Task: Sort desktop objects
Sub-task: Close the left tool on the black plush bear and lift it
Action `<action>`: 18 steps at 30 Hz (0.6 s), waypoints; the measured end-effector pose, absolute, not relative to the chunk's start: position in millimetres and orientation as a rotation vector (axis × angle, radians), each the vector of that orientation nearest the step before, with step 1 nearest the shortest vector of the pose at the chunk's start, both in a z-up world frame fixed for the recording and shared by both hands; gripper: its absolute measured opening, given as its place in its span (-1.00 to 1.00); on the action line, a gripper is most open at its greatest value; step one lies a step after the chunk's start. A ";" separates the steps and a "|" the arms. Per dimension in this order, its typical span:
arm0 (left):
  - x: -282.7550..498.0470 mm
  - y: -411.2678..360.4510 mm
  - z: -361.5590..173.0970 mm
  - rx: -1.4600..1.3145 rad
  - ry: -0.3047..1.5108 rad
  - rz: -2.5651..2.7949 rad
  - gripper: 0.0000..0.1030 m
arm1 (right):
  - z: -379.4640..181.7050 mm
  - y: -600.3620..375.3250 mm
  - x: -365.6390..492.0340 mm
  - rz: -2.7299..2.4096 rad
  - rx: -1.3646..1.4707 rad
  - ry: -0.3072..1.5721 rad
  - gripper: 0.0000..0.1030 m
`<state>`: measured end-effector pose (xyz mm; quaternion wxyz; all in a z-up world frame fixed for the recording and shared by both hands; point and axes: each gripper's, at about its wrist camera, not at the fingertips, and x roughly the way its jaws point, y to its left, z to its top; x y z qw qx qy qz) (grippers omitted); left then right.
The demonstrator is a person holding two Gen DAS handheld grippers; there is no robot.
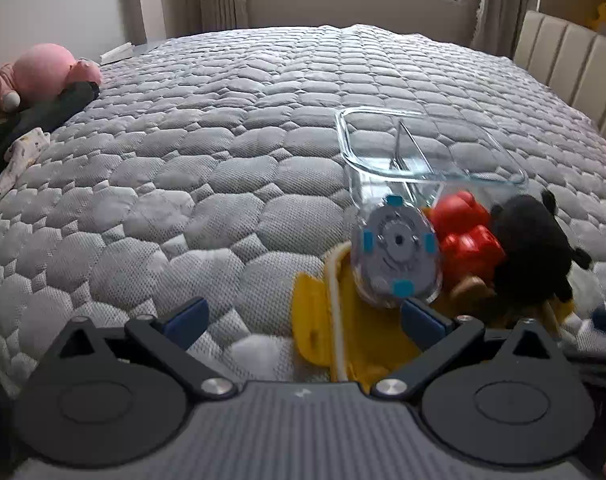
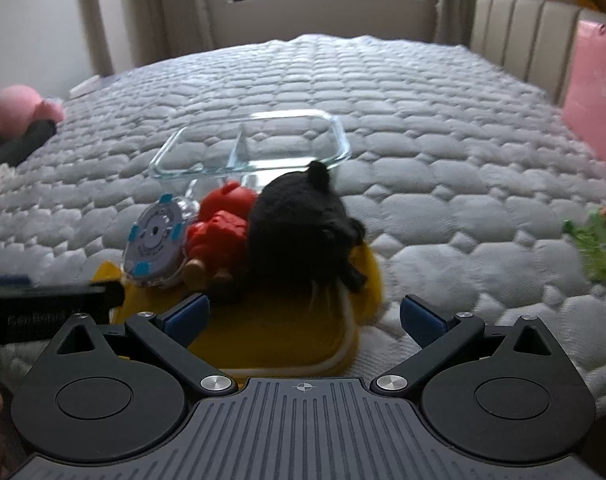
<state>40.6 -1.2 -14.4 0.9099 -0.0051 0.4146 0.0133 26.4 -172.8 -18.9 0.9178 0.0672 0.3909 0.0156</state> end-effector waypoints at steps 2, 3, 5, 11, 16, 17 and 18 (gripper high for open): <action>45.0 -1.0 -17.4 -0.015 0.873 0.008 1.00 | -22.0 -172.8 31.8 0.065 0.147 0.815 1.00; 47.1 -1.0 -18.9 -0.017 0.882 -0.001 0.99 | -19.2 -172.6 34.8 0.051 0.111 0.800 1.00; 51.5 -0.8 -22.0 -0.021 0.901 -0.020 0.99 | -13.7 -172.0 40.9 0.024 0.040 0.769 1.00; 64.6 -0.4 -31.1 -0.034 0.955 -0.078 1.00 | 3.0 -170.5 59.1 -0.056 -0.174 0.672 1.00; 75.6 -0.1 -38.6 -0.045 1.000 -0.126 1.00 | 7.3 -173.4 72.6 -0.098 -0.210 0.630 1.00; 77.7 -0.1 -40.2 -0.047 1.009 -0.136 1.00 | 5.7 -175.9 75.7 -0.104 -0.175 0.632 1.00; 79.9 0.0 -41.7 -0.049 1.018 -0.146 1.00 | 5.0 -178.4 77.3 -0.112 -0.142 0.631 1.00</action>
